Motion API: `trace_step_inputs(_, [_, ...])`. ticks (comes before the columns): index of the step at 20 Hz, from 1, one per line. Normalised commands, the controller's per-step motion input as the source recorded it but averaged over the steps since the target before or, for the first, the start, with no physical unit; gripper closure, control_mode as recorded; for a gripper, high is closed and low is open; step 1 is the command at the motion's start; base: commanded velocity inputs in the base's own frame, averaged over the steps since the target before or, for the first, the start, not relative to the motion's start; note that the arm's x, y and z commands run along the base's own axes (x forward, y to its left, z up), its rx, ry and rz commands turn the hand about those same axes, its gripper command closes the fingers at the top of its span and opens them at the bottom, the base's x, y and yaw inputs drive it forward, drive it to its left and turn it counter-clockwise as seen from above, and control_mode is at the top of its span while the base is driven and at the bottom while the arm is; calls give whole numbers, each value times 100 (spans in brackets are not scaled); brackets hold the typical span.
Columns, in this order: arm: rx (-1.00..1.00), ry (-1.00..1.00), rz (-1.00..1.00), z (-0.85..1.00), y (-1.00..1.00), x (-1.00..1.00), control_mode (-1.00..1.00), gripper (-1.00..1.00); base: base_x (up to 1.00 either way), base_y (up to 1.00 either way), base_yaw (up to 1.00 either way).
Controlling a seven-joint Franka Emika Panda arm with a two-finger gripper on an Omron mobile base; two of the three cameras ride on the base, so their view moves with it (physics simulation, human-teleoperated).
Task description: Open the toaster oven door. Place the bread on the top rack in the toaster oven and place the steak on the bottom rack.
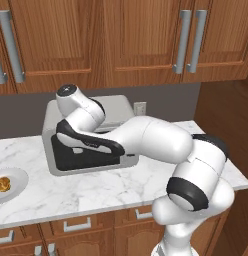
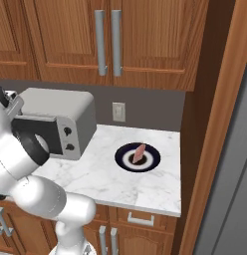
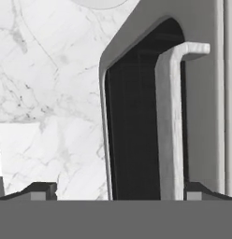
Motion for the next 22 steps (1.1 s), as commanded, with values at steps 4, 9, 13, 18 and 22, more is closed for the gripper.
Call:
trace_step_inputs(4, [0,0,2,-33,0,-25,-100,-100,0,0,0])
trace_step_inputs(9, [0,0,2,-23,0,-30,-100,-100,0,0,0])
trace_step_inputs(13, [1,0,2,-11,0,-44,-100,-100,0,0,0])
trace_step_inputs(18, [2,0,3,0,2,-52,-100,-100,0,0,0])
trace_step_inputs(22, [0,0,2,0,2,-50,-100,-100,0,0,0])
